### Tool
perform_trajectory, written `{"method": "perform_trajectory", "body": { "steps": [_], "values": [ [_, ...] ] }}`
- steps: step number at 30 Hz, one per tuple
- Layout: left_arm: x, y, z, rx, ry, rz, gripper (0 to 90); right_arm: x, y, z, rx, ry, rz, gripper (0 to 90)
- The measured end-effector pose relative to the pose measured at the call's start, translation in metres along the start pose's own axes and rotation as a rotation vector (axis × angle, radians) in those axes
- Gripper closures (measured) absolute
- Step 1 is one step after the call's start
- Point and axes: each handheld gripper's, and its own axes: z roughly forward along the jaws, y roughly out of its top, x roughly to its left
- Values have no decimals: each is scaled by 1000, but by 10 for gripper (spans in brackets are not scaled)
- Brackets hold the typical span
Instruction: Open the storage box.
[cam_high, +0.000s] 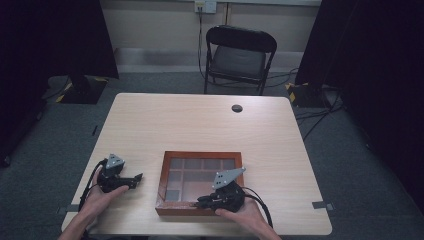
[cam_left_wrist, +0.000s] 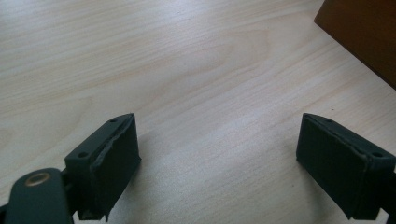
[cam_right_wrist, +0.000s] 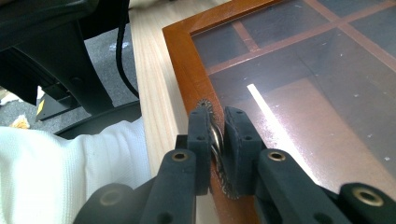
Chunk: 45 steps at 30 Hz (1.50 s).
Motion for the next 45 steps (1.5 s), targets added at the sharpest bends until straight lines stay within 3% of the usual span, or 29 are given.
{"method": "perform_trajectory", "body": {
  "steps": [7, 11, 14, 21, 45],
  "values": [
    [-1, 0, -1, -3, -4, -15, 138, 0, 1, 0, 8, 8, -3, 822],
    [0, 0, -2, 6, -4, 0, 152, 0, 2, 0, 12, 11, 0, 822],
    [1, 0, -3, 4, 1, -25, 159, -1, 3, 0, 14, 16, 2, 823],
    [4, 0, -6, -13, -19, -36, 164, -2, 7, -4, -11, 32, 4, 827],
    [-6, 10, -15, -89, -97, 3, 170, -12, 37, -22, 10, 103, 48, 831]
  ]
}}
